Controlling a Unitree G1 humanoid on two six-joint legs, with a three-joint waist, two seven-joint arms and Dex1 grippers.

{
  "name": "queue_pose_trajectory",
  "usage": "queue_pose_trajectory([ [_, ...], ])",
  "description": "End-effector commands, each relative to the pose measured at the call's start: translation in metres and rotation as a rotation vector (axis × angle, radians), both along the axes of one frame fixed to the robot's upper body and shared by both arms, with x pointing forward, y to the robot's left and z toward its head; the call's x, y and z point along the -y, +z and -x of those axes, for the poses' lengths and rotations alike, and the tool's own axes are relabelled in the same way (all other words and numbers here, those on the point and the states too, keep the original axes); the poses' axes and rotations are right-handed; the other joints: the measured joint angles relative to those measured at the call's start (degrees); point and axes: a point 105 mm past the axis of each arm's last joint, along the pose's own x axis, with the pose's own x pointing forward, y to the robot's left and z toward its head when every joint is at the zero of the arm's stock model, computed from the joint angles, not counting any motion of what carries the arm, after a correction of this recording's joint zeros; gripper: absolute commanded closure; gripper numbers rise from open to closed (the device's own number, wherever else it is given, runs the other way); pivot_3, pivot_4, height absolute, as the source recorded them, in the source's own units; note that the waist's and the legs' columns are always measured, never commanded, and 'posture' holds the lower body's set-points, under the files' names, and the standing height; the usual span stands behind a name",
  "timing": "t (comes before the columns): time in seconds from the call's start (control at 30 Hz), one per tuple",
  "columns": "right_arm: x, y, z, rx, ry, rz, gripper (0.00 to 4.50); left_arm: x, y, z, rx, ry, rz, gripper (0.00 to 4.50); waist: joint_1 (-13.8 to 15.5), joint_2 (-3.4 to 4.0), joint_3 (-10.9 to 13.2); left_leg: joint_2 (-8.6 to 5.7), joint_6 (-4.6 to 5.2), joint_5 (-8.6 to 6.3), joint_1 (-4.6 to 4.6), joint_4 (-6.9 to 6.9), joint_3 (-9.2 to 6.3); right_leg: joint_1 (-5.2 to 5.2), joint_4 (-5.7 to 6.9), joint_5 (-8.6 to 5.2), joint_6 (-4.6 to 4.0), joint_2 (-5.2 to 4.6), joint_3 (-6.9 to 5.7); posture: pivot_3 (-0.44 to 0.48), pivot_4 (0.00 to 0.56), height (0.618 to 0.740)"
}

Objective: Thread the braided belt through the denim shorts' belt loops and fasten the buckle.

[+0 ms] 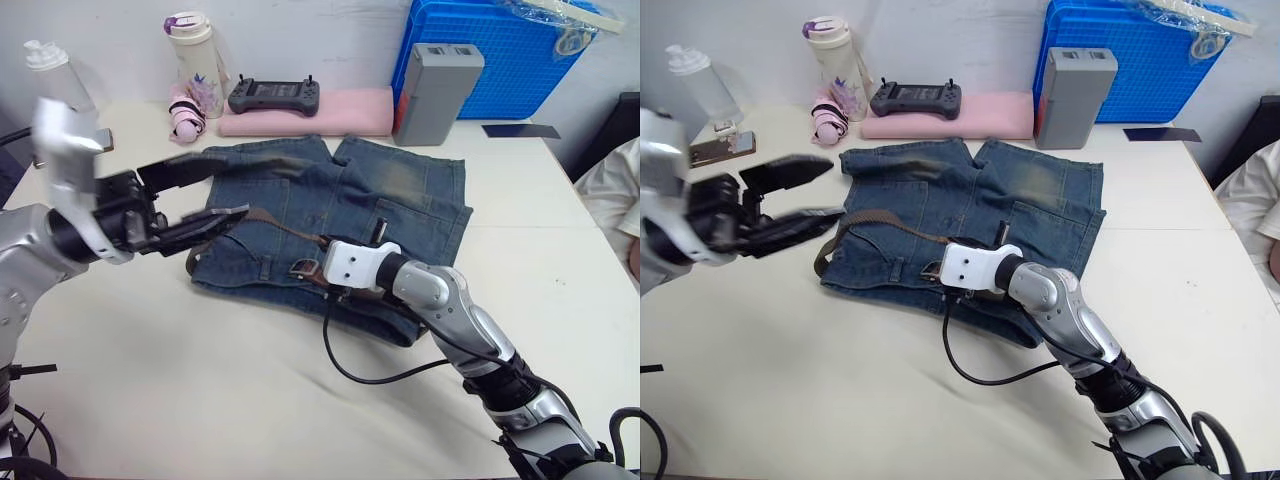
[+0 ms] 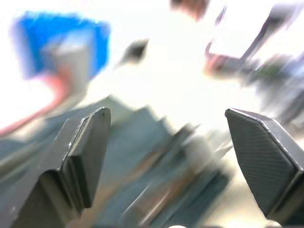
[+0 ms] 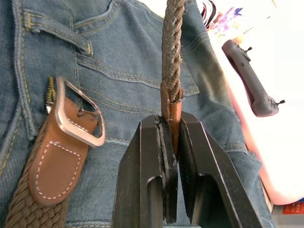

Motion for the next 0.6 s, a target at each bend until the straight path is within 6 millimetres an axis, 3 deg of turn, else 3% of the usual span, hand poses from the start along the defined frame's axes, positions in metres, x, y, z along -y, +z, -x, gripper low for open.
queue_pose_trajectory([
  [0.03,0.000,0.012,0.001,0.078,0.004,-0.003,4.50,0.005,-0.035,0.003,-0.376,-0.011,0.206,0.29,-0.8,0.09,0.0,0.00,-0.01,0.00,0.09,-0.06,0.00,0.08,-0.03,0.00,0.00,0.03,0.01,0.000,0.150,0.725],
  [0.1,0.000,0.013,0.001,0.097,0.003,0.013,4.50,0.000,-0.071,-0.012,-0.578,0.133,0.278,0.29,-0.8,0.05,0.1,0.05,-0.05,0.00,0.25,-0.10,0.00,0.23,-0.03,-0.02,-0.03,0.12,0.04,0.000,0.150,0.725],
  [0.2,0.001,0.014,0.001,0.115,0.000,0.025,4.50,-0.001,-0.098,-0.024,-0.738,0.270,0.389,0.29,-0.6,0.20,0.1,0.06,-0.12,0.04,0.52,-0.12,-0.02,0.56,-0.10,-0.03,-0.05,0.16,0.06,0.000,0.150,0.725],
  [0.27,0.002,0.015,0.001,0.129,0.001,0.036,4.50,0.001,-0.102,-0.029,-0.780,0.313,0.441,0.29,-0.6,0.13,0.1,0.02,-0.12,0.00,0.91,-0.14,0.05,0.84,-0.20,-0.06,-0.10,0.15,0.14,0.000,0.150,0.725],
  [0.6,0.002,0.015,0.007,0.267,0.050,0.131,4.50,0.029,-0.090,-0.059,-0.994,0.416,0.644,0.29,0.7,0.01,0.0,0.01,-0.18,-0.03,0.81,-0.11,0.13,0.77,-0.16,-0.06,-0.10,0.27,0.26,0.000,0.150,0.725],
])
